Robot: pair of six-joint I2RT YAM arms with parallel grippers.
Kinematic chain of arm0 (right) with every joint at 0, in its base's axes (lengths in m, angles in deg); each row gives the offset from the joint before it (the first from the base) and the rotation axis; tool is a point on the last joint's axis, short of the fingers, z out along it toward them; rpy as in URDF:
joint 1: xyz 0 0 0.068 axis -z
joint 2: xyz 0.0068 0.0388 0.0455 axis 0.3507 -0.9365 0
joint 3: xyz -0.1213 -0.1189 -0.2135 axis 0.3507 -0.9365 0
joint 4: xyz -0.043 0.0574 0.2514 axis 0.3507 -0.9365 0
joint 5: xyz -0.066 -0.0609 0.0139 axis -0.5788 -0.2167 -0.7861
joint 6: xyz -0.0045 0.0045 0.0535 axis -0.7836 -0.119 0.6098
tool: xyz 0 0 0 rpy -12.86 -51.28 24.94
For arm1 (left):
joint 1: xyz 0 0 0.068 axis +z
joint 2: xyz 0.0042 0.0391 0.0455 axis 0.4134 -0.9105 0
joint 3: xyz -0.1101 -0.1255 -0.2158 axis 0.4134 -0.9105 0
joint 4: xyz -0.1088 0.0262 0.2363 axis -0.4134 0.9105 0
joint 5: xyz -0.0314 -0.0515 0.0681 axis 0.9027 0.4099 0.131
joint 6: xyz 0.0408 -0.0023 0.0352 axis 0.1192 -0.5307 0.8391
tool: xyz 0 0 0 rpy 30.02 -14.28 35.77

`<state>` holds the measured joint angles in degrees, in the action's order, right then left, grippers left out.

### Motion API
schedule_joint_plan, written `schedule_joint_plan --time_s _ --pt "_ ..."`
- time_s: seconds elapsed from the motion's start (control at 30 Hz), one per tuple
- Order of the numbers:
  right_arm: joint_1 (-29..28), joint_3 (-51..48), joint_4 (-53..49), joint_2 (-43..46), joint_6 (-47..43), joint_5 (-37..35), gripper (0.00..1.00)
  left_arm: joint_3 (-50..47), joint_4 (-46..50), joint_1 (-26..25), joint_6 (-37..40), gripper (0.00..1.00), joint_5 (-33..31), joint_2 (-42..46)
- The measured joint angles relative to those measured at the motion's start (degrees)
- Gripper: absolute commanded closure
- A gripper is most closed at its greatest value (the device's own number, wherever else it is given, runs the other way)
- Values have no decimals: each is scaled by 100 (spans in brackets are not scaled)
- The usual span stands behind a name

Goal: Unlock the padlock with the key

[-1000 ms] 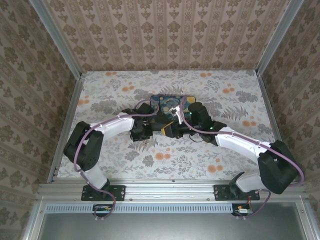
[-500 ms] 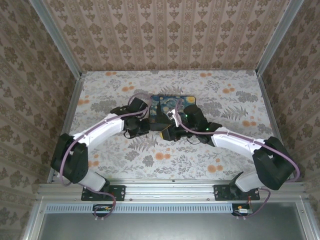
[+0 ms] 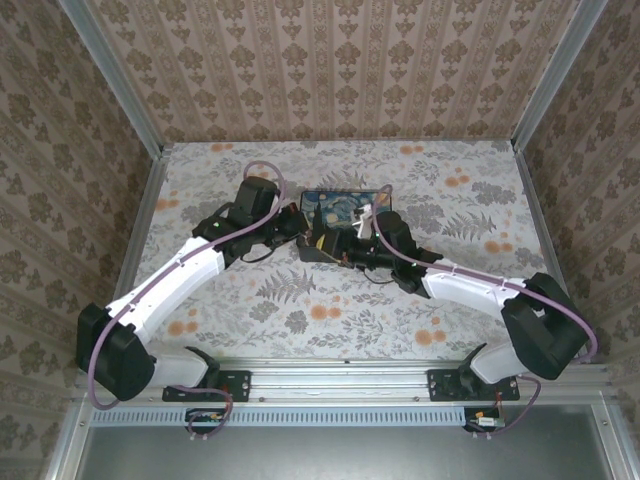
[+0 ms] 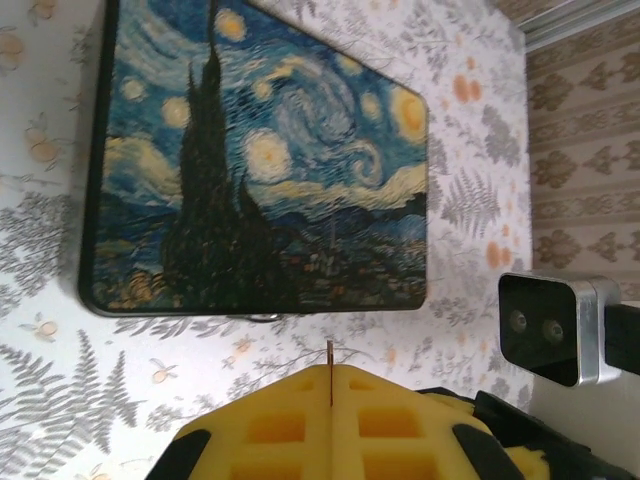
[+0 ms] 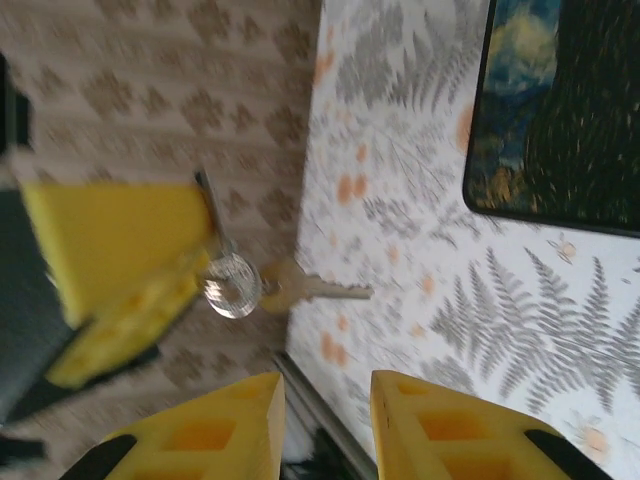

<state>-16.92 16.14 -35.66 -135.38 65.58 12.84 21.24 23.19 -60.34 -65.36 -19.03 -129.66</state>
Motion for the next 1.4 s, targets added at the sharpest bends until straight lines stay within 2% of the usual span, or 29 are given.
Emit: schedule_joint_plan --time_s 0.23,0.4,0.7,1.4 --pt "122 -61 887 240 1502 -612 73 -127 -911 2 -258 100 20 114" --pt "131 -74 1222 232 1965 -822 73 -332 -1491 35 -492 100 20 125" --pt "131 -74 1578 -138 2173 -898 76 -422 -1937 72 -756 100 79 122" --pt "131 -61 2256 -461 2262 -874 80 -448 -2033 105 -946 100 236 122"
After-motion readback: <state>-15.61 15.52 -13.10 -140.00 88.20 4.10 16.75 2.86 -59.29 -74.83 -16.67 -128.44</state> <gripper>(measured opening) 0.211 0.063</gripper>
